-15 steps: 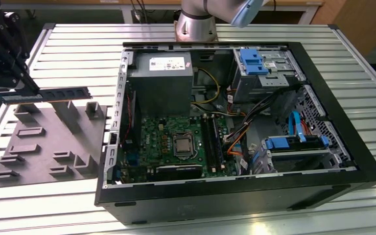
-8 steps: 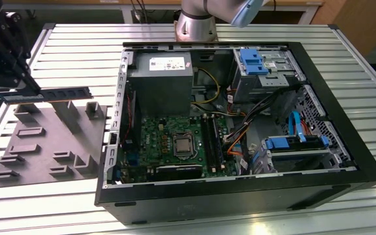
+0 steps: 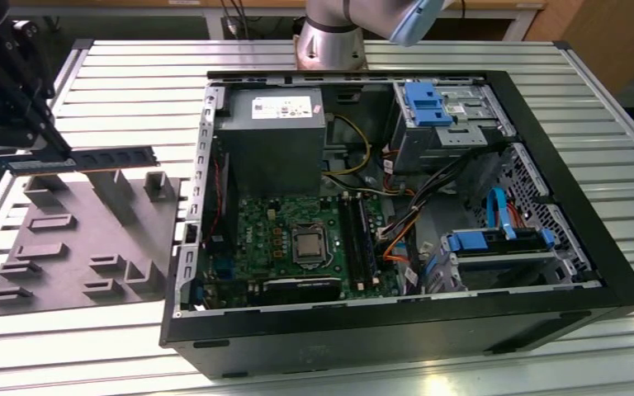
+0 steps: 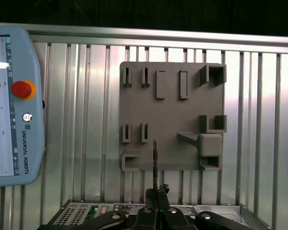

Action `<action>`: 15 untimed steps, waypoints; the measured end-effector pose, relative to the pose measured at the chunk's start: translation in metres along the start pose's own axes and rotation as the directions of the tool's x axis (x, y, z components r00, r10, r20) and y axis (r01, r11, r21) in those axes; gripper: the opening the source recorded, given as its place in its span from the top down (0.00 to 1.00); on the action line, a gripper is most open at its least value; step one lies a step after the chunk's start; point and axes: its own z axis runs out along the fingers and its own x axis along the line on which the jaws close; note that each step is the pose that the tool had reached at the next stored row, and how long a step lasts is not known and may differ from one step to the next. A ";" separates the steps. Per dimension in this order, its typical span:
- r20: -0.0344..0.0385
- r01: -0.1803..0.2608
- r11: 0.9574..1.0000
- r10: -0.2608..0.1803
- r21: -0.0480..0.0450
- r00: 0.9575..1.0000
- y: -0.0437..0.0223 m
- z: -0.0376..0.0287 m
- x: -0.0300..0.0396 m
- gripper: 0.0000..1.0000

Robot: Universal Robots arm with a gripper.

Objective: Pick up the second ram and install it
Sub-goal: 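Pick up the second ram and move it above second insertion slot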

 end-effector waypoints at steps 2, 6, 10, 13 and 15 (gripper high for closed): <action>0.000 0.000 1.000 0.000 0.000 1.000 -0.0006 0.0000 0.0000 0.89; 0.000 0.000 1.000 0.000 0.000 1.000 -0.0018 0.0000 0.0000 0.89; 0.000 0.000 1.000 0.000 0.000 1.000 -0.0030 0.0000 0.0001 0.89; 0.000 0.000 1.000 0.000 0.000 1.000 -0.0037 -0.0001 0.0001 0.89; 0.000 0.000 1.000 0.000 0.000 1.000 -0.0042 -0.0001 0.0001 0.89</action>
